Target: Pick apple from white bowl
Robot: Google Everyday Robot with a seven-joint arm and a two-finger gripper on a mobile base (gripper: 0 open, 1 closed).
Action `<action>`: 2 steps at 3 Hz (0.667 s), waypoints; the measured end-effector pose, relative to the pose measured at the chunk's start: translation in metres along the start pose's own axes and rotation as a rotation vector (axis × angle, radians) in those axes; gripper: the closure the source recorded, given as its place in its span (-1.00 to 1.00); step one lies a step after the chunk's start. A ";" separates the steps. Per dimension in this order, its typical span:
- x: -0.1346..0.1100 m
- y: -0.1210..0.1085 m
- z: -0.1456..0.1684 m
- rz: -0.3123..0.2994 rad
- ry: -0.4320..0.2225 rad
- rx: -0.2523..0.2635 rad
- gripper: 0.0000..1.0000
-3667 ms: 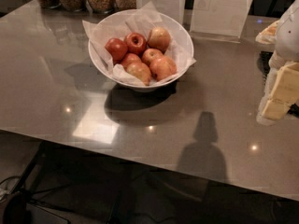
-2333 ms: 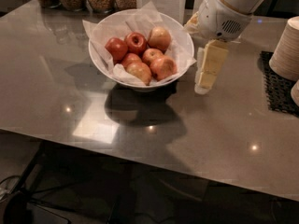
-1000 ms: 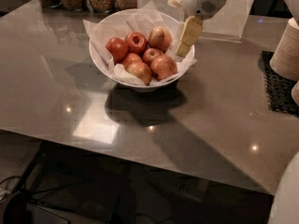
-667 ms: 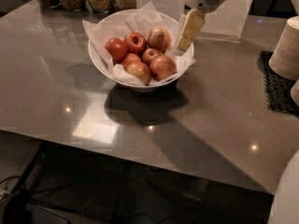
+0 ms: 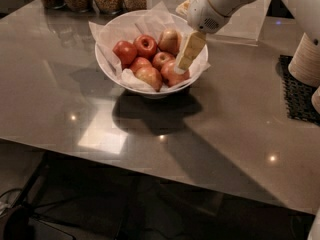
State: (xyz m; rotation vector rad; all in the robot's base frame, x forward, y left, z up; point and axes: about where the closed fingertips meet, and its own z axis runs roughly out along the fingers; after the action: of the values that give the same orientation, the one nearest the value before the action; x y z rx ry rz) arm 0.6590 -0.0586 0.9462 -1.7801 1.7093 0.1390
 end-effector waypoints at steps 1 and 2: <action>0.000 -0.001 0.000 -0.001 0.000 0.001 -0.72; 0.000 -0.001 0.000 -0.001 0.000 0.001 -0.25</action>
Offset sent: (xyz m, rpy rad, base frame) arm 0.0007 0.0002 0.0006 0.0000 -0.0014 0.0001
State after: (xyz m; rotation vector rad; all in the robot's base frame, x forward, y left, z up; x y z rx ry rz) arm 0.6597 -0.0583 0.9467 -1.7802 1.7082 0.1381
